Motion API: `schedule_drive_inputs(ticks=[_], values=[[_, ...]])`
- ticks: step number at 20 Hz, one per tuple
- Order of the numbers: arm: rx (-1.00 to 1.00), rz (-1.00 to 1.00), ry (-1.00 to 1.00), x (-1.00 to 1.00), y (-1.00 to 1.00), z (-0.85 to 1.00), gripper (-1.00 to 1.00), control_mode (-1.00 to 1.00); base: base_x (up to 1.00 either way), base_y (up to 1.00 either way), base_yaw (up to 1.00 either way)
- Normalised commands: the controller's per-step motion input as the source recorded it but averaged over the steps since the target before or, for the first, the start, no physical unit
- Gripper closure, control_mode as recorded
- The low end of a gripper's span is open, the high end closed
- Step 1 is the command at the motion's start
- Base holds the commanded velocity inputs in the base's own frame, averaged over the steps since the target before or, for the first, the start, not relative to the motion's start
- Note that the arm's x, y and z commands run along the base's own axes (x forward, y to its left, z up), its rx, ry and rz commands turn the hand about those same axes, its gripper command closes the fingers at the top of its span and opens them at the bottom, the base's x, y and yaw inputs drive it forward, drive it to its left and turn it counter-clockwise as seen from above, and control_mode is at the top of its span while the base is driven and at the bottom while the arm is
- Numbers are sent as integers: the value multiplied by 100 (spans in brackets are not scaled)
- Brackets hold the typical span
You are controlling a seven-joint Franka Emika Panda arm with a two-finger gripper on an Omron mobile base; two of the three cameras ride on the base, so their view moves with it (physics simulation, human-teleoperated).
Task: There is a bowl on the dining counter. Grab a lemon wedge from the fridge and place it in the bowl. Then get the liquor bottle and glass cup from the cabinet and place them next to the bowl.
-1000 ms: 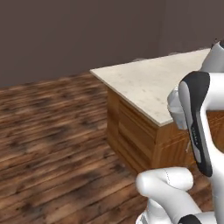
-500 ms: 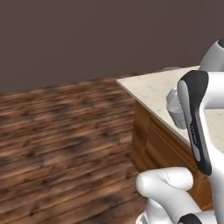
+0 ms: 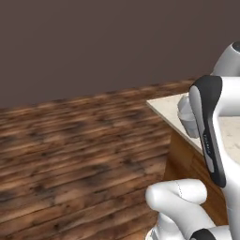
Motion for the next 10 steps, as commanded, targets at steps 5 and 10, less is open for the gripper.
schedule_drive_inputs(ticks=[5,10], values=[[0,0,0,0,0,0,100,100,100,38,-2],[0,0,0,0,0,0,100,100,100,35,-7]])
